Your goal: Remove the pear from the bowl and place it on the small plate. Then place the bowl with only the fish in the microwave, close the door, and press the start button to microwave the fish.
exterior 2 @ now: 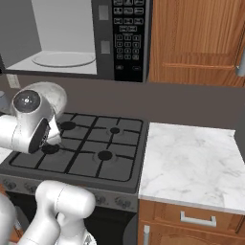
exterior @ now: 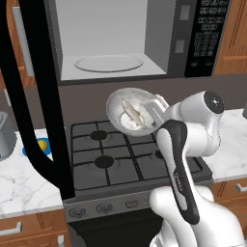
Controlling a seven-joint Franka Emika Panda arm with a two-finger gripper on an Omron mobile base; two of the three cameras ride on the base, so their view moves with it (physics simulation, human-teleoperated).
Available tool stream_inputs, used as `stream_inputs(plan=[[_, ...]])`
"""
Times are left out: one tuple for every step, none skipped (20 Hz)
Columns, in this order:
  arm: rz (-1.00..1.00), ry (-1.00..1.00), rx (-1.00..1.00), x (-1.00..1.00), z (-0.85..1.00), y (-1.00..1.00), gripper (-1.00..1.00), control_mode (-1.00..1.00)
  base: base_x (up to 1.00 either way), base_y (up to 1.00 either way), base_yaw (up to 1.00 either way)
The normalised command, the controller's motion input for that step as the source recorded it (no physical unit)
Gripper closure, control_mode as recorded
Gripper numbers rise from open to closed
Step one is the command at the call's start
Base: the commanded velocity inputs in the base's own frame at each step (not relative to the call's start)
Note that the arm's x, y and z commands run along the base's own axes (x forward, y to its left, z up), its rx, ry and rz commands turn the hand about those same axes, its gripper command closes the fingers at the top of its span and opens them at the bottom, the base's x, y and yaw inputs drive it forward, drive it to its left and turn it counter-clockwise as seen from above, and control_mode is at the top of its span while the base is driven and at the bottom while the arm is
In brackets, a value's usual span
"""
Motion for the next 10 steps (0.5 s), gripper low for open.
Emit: stream_inputs(plan=[[-0.21, -0.07, 0.0, 0.08, 0.68, 0.0, 1.0, -1.0, 0.0, 0.0, 0.0], [-0.2, -0.07, 0.0, 0.06, 0.74, 0.0, 1.0, -1.0, 0.0, 0.0, 0.0], [-0.23, -0.12, 0.0, 0.11, 0.73, 0.0, 1.0, -1.0, 0.0, 0.0, 0.0], [-0.22, -0.15, 0.01, 0.16, 0.85, 0.0, 1.0, -1.0, 0.0, 0.0, 0.0], [-0.22, -0.13, 0.0, 0.2, 0.84, 0.0, 1.0, -1.0, 0.0, 0.0, 0.0], [-0.22, -0.15, 0.0, 0.21, 0.86, 0.0, 1.0, -1.0, 0.0, 0.0, 0.0], [-0.22, -0.11, 0.01, 0.23, 0.73, 0.0, 1.0, -1.0, 0.0, 0.0, 0.0], [-0.21, -0.16, 0.0, 0.07, 0.68, 0.0, 1.0, -1.0, 0.0, 0.0, 0.0], [-0.21, -0.15, 0.03, 0.12, 0.67, 0.0, 1.0, -1.0, 0.0, 0.0, 0.0], [-0.19, -0.18, 0.04, 0.0, 0.69, 0.0, 1.0, -1.0, 0.0, 0.0, 0.0]])
